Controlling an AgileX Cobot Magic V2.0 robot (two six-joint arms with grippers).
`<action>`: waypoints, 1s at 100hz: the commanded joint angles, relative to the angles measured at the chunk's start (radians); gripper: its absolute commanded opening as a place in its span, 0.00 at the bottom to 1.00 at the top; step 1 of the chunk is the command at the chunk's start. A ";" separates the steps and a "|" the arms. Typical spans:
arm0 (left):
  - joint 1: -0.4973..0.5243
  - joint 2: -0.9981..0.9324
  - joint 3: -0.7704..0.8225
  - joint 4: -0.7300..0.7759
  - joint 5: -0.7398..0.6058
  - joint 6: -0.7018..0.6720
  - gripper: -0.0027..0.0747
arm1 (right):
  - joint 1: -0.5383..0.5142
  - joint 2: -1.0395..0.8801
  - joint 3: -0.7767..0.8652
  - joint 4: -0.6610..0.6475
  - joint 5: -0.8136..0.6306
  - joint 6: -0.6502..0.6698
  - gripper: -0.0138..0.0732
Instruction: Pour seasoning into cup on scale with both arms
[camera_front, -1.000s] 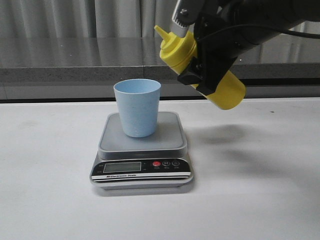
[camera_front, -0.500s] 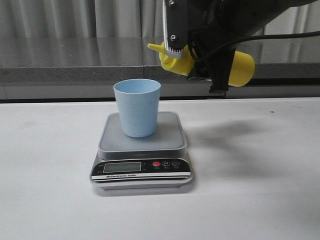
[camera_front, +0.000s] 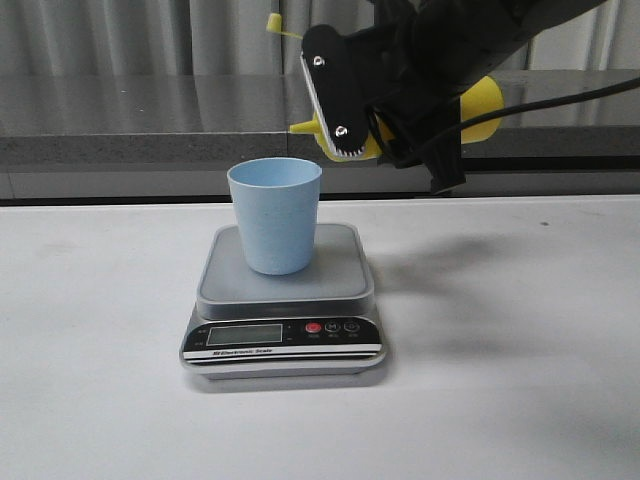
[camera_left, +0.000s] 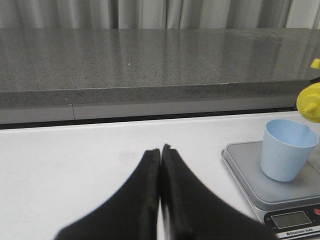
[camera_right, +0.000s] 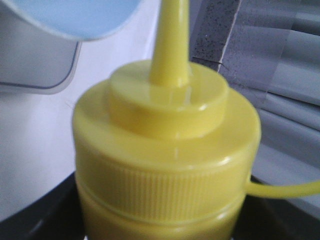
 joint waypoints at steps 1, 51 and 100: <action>0.003 0.007 -0.025 -0.007 -0.075 -0.008 0.01 | 0.014 -0.044 -0.036 -0.076 0.057 -0.006 0.43; 0.003 0.007 -0.025 -0.007 -0.075 -0.008 0.01 | 0.023 -0.043 -0.036 -0.108 0.086 -0.006 0.43; 0.003 0.007 -0.025 -0.007 -0.075 -0.008 0.01 | 0.023 -0.043 -0.036 -0.108 0.097 0.115 0.43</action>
